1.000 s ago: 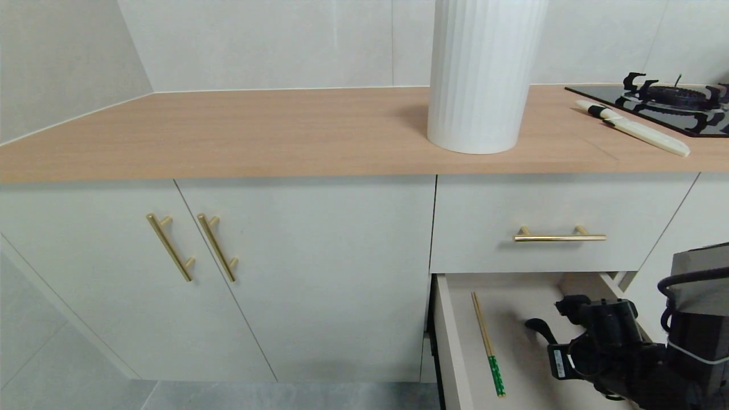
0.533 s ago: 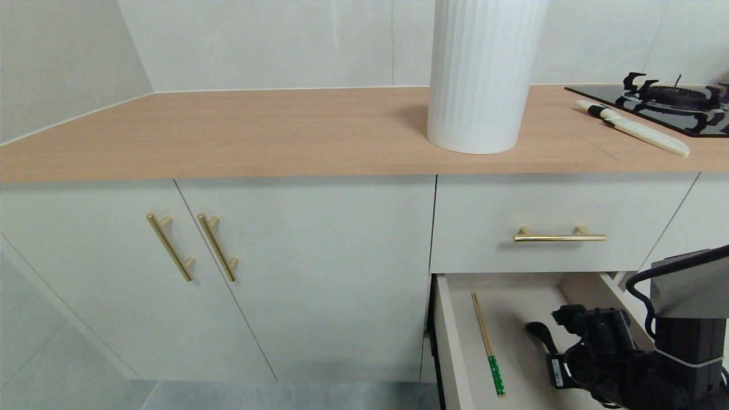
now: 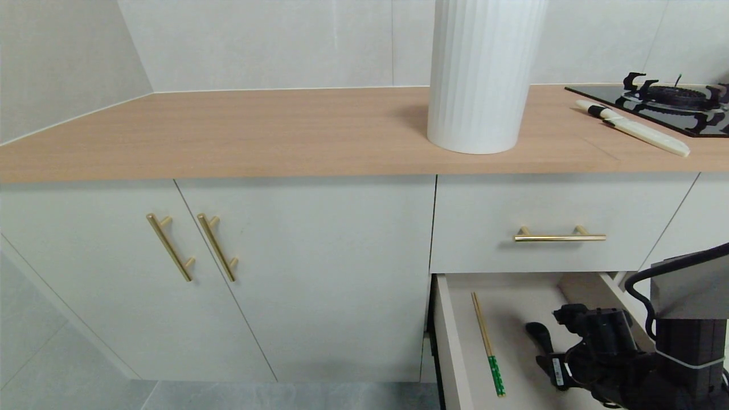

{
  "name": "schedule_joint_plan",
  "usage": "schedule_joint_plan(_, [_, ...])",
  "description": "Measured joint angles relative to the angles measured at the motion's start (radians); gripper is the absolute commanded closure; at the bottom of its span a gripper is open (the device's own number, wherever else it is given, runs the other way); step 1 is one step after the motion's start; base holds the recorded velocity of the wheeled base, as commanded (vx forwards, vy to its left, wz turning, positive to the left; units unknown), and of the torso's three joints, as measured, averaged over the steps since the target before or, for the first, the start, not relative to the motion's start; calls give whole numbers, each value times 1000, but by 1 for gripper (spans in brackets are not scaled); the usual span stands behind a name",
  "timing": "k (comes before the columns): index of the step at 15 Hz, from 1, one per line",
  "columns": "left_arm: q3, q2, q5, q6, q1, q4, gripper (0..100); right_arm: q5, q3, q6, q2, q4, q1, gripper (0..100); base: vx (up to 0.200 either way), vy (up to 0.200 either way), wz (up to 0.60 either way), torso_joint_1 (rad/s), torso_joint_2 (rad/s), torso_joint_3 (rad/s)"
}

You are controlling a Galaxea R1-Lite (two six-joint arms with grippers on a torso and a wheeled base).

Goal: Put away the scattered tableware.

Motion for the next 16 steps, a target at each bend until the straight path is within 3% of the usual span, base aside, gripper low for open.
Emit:
schedule_joint_plan(9, [0,0,0,0,0,0,0,-1,52,-8,-165,1,0,0,0,0,0,0,0,0])
schedule_joint_plan(13, [0,0,0,0,0,0,0,-5,48,-14,-391,223,1,0,0,0,0,0,0,0])
schedule_joint_plan(16, [0,0,0,0,0,0,0,-5,-20,-15,-610,562,2,0,0,0,0,0,0,0])
